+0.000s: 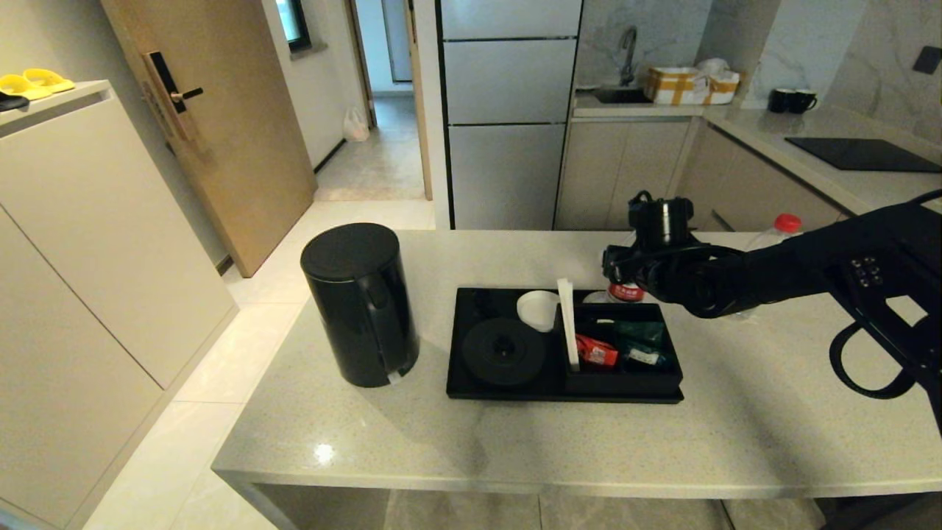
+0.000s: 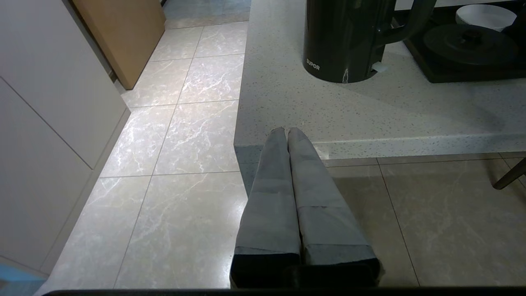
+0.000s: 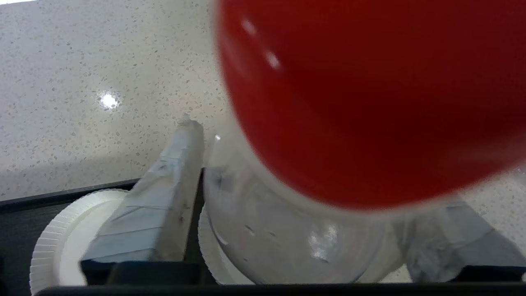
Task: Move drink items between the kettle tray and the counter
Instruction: Return the bottled water to its original position
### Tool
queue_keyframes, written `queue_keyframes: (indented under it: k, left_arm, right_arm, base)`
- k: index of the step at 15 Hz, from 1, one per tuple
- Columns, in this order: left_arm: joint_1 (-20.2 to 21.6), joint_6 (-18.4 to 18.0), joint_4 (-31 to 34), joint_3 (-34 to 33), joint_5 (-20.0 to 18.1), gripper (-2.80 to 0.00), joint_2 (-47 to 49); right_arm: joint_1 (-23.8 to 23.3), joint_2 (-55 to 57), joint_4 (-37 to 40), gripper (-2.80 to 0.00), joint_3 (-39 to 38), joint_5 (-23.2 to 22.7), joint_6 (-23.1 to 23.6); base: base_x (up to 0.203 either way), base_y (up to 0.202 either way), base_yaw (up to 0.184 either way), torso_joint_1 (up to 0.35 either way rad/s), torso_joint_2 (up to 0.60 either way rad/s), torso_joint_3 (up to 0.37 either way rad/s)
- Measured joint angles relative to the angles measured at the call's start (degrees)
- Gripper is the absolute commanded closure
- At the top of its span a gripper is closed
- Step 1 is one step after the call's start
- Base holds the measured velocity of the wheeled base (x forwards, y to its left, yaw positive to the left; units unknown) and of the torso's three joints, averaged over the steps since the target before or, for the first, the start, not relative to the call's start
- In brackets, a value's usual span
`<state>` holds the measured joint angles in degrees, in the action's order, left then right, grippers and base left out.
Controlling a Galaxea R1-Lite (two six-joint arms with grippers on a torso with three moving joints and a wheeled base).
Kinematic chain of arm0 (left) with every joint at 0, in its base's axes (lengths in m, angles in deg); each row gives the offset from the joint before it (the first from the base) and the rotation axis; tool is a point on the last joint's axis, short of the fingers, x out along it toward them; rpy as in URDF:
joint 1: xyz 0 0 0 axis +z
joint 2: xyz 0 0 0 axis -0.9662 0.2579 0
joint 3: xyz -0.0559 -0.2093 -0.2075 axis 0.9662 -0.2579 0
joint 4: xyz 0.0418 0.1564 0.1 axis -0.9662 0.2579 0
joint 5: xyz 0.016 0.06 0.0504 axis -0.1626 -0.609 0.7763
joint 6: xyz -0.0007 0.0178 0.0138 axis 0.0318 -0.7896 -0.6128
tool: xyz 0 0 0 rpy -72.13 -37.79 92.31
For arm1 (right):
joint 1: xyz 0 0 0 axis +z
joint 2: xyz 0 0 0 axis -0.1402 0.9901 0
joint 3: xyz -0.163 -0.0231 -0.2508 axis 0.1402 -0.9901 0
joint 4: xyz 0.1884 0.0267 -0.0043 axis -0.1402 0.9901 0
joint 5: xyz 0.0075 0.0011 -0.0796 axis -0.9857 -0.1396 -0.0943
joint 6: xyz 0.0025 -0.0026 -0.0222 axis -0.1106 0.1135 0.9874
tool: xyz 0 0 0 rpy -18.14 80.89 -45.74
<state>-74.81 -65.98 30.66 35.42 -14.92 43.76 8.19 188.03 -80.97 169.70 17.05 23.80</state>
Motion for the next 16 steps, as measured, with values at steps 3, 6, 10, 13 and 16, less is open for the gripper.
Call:
queue_keyframes:
  k: [3, 6, 10, 13, 16]
  left_arm:
    - [0.0, 0.0, 0.0, 0.0, 0.1, 0.0, 0.0]
    - [0.0, 0.0, 0.0, 0.0, 0.0, 0.0, 0.0]
    - [0.0, 0.0, 0.0, 0.0, 0.1, 0.0, 0.0]
    - [0.0, 0.0, 0.0, 0.0, 0.0, 0.0, 0.0]
    - [0.0, 0.0, 0.0, 0.0, 0.0, 0.0, 0.0]
  right_arm:
    - [0.0, -0.6, 0.1, -2.8, 0.0, 0.0, -0.2]
    - [0.0, -2.5, 0.5, -2.8, -0.4, 0.0, -0.6]
    - [0.2, -6.7, 0.5, -2.8, -0.9, 0.2, -3.0]
    - [0.2, -9.4, 0.3, -2.8, -0.4, 1.0, -3.3]
    - [-1.5, -10.7, 1.2, -2.8, 1.7, 3.2, -3.2]
  base:
    - [0.0, 0.0, 0.0, 0.0, 0.0, 0.0]
    - [0.0, 0.0, 0.0, 0.0, 0.0, 0.0]
    - [0.0, 0.0, 0.0, 0.0, 0.0, 0.0]
    - [0.0, 0.0, 0.0, 0.0, 0.0, 0.0]
    - [0.0, 0.0, 0.0, 0.0, 0.0, 0.0]
